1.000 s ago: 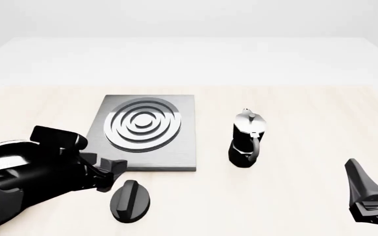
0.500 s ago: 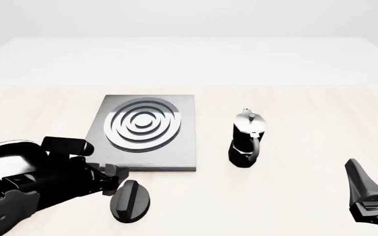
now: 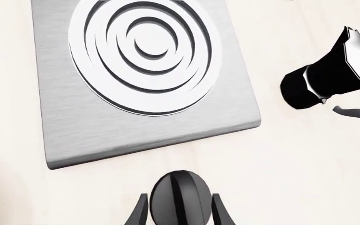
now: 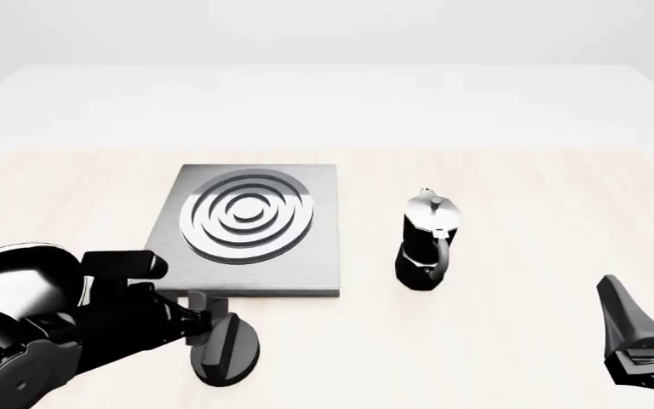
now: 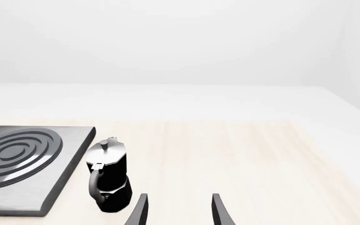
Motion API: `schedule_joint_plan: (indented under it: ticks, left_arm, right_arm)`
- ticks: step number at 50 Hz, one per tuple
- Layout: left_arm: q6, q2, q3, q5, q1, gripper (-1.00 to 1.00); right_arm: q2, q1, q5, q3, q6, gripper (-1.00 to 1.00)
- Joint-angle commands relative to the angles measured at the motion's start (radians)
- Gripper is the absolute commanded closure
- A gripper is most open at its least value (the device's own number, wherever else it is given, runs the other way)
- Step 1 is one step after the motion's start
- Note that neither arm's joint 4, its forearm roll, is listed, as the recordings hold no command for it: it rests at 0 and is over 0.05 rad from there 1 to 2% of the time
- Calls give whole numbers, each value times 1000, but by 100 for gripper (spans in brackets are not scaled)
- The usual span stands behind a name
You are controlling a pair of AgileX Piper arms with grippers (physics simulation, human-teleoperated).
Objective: Turn on the stove.
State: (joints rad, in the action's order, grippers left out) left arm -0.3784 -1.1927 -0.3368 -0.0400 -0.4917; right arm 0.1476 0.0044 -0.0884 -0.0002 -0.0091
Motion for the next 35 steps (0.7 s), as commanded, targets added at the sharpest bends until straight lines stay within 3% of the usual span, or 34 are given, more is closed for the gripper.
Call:
schedule_joint_plan:
  ticks: [1,35]
  left_arm:
    - [-58,-31,16,-42,-12,-100]
    - [-107,-109,61,-150,-29,-100]
  right_arm:
    - [7,1,-5,0,-2,-100]
    - [7,0,-4,0,-2,-100]
